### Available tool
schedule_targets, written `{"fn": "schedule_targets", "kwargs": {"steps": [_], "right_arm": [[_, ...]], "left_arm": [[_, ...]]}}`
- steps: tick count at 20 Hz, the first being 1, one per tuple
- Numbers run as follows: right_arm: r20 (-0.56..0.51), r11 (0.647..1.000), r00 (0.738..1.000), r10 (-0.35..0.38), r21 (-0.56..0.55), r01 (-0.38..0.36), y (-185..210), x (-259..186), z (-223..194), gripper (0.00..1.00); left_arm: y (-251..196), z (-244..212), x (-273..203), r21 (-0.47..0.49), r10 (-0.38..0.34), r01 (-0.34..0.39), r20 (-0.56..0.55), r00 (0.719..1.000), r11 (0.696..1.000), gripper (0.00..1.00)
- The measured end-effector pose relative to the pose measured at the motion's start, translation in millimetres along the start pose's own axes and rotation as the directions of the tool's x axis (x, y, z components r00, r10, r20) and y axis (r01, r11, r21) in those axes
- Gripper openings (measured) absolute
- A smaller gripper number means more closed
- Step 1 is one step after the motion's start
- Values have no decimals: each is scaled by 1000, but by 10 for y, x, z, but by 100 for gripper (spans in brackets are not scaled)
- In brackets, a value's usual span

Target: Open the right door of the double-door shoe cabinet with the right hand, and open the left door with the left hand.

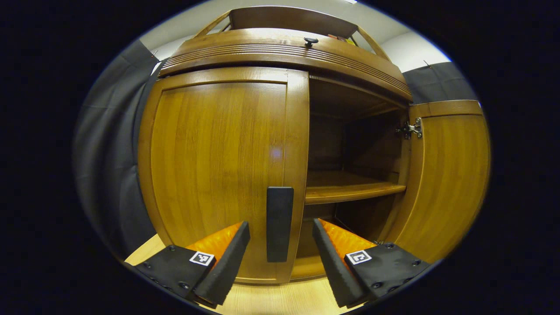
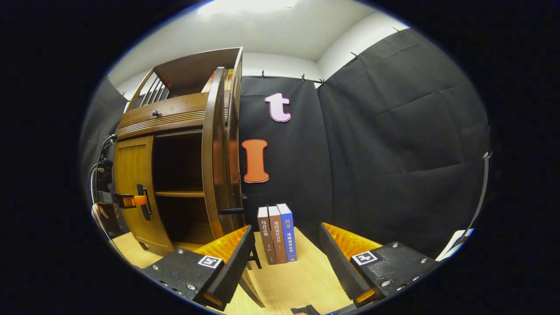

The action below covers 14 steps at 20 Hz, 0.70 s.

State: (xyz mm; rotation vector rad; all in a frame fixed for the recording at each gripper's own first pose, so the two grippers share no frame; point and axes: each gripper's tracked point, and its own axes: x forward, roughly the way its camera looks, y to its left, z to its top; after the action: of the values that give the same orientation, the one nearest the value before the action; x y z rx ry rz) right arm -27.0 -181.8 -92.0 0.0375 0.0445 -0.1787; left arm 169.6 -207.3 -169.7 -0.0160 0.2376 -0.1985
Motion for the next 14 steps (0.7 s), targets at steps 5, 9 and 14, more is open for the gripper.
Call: {"fn": "schedule_targets", "kwargs": {"steps": [5, 9, 14], "right_arm": [[18, 1000, 1000, -11, 4, 11, -15, -1, 63, 100], [19, 1000, 1000, -13, -6, 14, -2, -6, 60, 100], [19, 1000, 1000, -19, -11, 19, 2, -47, 99, 100]], "left_arm": [[-7, -37, 129, 17, -2, 2, -3, 1000, 1000, 77], [-40, -83, 191, 5, -19, 19, -13, 1000, 1000, 69], [-17, -77, 223, 10, -26, 27, -9, 1000, 1000, 51]]}}
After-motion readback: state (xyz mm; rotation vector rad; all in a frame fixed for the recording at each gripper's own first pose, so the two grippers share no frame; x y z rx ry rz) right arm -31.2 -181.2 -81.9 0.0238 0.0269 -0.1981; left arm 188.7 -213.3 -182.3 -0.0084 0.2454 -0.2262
